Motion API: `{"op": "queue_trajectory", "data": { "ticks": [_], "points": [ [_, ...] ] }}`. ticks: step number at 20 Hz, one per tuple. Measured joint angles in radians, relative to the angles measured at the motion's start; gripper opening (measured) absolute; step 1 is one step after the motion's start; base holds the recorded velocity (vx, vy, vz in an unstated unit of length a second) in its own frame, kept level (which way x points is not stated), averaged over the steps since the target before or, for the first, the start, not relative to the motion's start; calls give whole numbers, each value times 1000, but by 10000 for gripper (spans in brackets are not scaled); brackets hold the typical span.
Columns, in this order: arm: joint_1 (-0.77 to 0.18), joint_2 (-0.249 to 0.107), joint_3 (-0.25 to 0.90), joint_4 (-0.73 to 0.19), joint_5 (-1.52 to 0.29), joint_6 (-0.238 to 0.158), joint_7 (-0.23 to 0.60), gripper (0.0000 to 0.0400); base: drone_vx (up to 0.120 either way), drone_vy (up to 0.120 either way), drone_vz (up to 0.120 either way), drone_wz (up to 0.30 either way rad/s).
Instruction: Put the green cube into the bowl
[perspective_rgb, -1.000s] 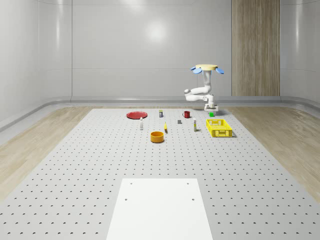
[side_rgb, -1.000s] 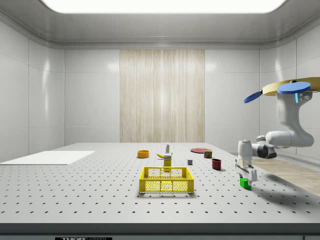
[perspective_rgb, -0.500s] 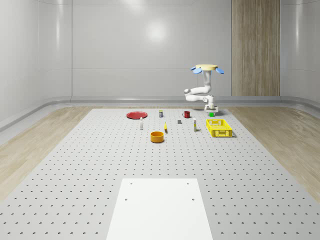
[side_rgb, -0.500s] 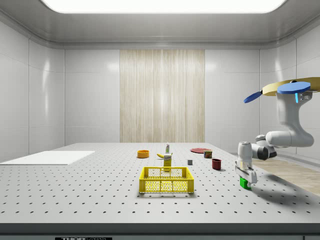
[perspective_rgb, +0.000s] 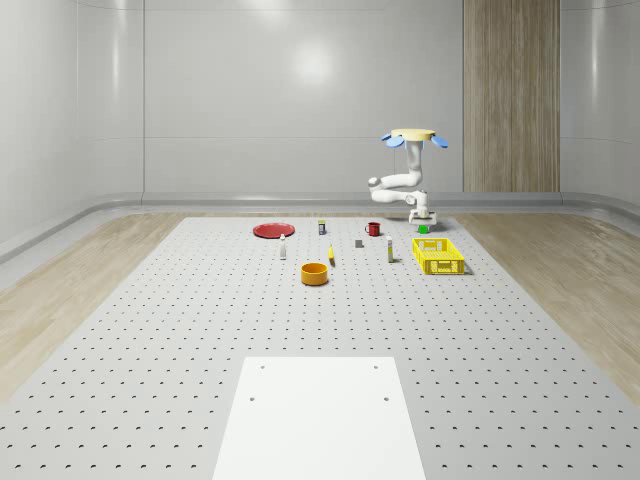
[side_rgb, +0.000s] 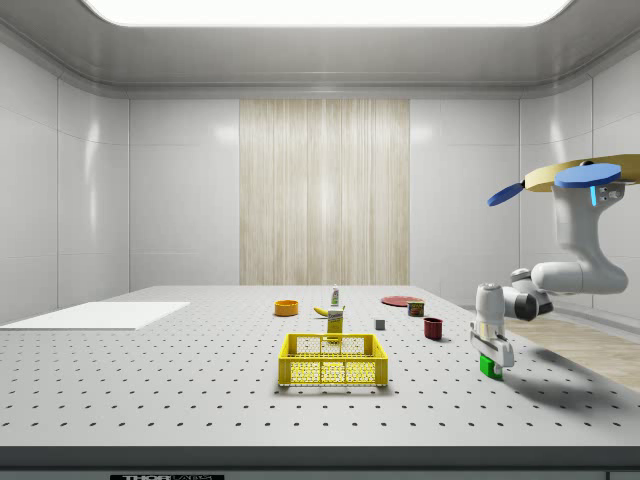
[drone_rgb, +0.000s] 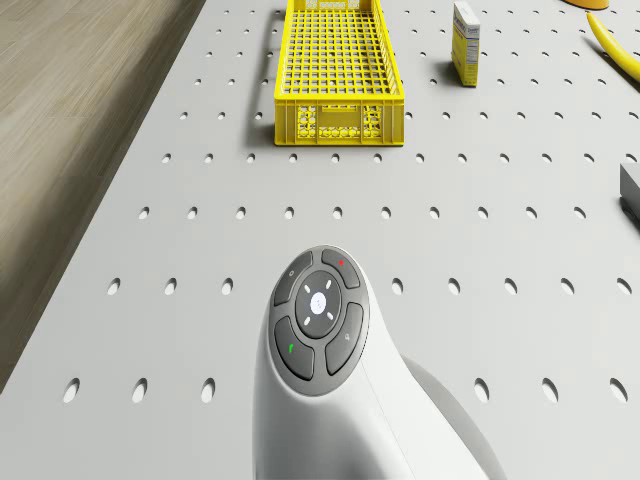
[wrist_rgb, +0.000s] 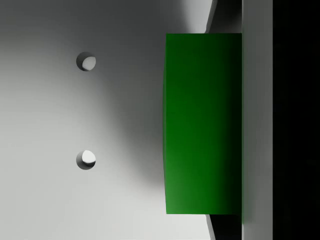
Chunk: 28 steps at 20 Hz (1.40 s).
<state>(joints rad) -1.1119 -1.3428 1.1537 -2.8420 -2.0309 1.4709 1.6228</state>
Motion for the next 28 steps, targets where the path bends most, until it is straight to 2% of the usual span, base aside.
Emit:
{"op": "queue_trajectory", "data": {
  "ticks": [7, 13, 24, 28],
  "points": [
    [-4, -2, 82, -21, 80, -28, 14, 251, 0, -11, 0, 0],
    [-13, -7, 156, -33, 154, -45, 31, 250, 120, -120, 20, 0],
    [-25, -37, 195, -36, 200, -26, 43, 250, 120, -120, 120, 0],
    [-28, -49, 199, -35, 206, -16, 43, 250, 120, -120, 0, 0]
  ]
}}
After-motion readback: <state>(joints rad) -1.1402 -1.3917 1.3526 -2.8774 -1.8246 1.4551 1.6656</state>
